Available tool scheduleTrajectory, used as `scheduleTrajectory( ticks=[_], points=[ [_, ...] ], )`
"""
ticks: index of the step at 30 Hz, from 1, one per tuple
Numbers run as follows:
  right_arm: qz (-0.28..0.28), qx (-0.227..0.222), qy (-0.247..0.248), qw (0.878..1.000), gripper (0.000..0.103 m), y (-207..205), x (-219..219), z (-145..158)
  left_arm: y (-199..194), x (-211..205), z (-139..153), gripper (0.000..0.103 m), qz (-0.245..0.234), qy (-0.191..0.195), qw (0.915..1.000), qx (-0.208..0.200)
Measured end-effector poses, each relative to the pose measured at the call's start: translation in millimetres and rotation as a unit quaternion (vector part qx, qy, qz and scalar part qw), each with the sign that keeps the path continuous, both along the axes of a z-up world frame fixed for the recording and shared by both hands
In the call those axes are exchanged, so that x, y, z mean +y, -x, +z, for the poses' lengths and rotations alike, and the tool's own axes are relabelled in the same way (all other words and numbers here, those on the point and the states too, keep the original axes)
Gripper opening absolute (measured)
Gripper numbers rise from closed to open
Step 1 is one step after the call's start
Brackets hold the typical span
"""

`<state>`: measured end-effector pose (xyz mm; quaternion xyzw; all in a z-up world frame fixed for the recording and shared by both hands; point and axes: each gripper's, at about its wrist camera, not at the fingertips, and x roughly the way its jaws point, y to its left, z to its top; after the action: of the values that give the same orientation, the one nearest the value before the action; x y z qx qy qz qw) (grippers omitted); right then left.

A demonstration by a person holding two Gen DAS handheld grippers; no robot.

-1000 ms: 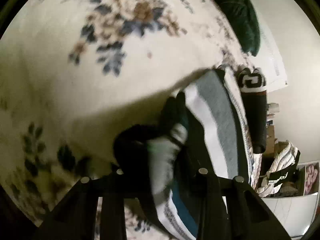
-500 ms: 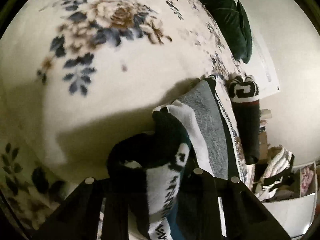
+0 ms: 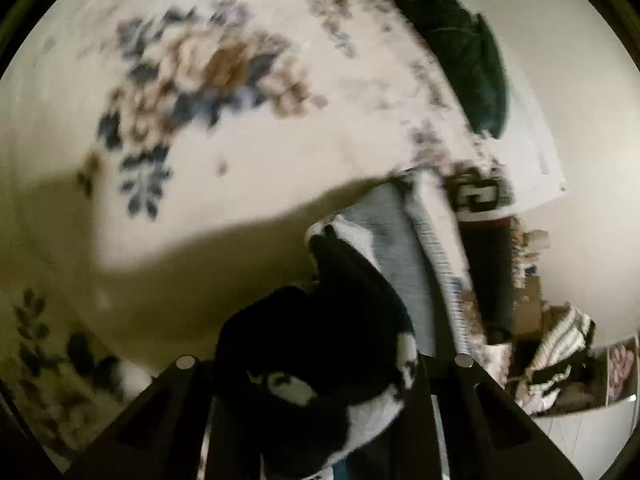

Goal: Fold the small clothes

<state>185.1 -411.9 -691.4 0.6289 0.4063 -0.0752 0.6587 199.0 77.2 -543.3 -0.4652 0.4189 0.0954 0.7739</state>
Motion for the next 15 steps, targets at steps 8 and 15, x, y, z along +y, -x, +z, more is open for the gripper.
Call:
scheduleTrajectory(
  ticks=[8, 15],
  points=[
    [0.061, 0.031, -0.012, 0.998, 0.034, 9, 21, 105, 37, 19, 103, 0.014, -0.042, 0.013, 0.9990, -0.001],
    [0.074, 0.119, -0.055, 0.989, 0.034, 65, 29, 168, 87, 48, 158, 0.014, -0.067, 0.027, 0.9933, 0.090]
  ],
)
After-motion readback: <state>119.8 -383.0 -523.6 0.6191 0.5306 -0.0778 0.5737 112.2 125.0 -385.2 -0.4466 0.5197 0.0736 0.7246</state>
